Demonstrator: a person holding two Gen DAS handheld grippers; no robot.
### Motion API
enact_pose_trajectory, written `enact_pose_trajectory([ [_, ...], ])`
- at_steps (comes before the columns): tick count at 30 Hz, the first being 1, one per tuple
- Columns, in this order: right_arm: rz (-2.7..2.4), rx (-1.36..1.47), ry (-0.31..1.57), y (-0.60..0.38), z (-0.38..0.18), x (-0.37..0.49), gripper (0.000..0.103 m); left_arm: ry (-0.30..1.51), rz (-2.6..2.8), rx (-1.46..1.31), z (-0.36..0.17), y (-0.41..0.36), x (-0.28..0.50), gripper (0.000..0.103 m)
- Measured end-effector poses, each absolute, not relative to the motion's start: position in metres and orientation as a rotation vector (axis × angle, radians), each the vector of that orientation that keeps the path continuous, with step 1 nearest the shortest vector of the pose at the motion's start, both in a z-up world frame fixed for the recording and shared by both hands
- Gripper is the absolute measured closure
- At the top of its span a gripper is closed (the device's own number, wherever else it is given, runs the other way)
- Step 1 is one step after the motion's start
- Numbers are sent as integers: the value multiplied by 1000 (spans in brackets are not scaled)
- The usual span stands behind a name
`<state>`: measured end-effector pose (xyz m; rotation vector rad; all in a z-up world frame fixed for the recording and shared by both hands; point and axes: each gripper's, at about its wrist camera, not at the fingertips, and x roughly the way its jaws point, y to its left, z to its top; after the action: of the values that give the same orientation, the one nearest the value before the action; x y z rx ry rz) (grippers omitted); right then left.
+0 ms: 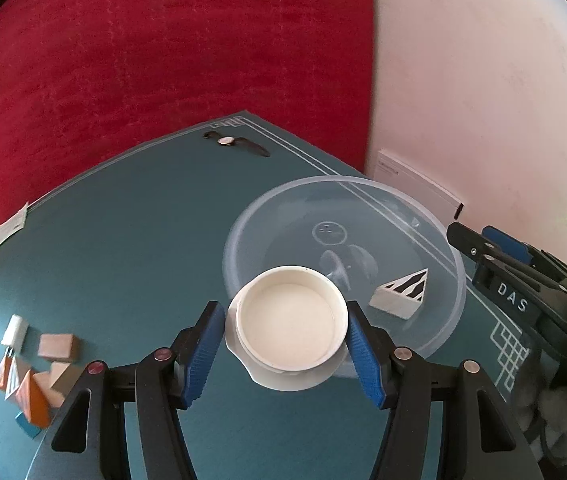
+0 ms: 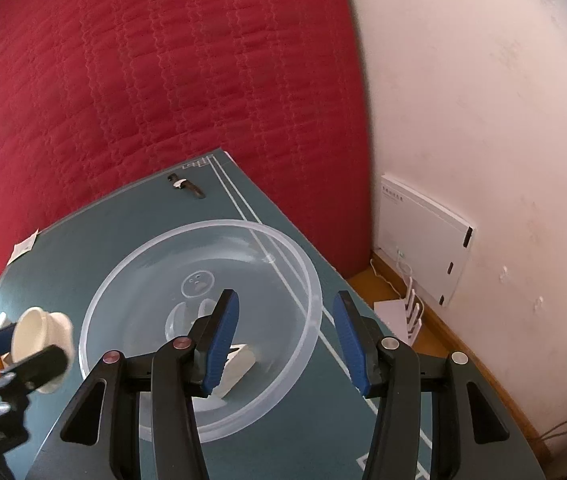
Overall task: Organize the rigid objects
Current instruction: 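Lower the white bowl into the clear basin and open the left gripper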
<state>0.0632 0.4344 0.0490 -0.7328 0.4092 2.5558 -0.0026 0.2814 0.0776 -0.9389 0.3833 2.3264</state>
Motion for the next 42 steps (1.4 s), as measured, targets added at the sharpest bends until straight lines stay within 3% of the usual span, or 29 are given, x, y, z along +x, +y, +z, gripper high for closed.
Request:
enact_pose_trajectory([
  [15, 2557, -732, 416, 431, 48, 63, 52, 413, 2261, -942, 63, 310, -13, 39],
  [16, 2558, -732, 416, 431, 48, 63, 52, 410, 2259, -940, 63, 310, -13, 38],
  [19, 2559, -732, 414, 430, 47, 62, 52, 395, 2287, -923, 62, 308, -16, 13],
  [27, 2562, -734, 413, 427, 47, 63, 52, 374, 2343, -961, 55, 292, -28, 12],
  [35, 2583, -748, 395, 418, 45, 63, 50, 355, 2404, -991, 54, 277, -29, 1],
  [42, 2603, -757, 357, 408, 43, 62, 47, 384, 2475, -968, 55, 257, -28, 1],
])
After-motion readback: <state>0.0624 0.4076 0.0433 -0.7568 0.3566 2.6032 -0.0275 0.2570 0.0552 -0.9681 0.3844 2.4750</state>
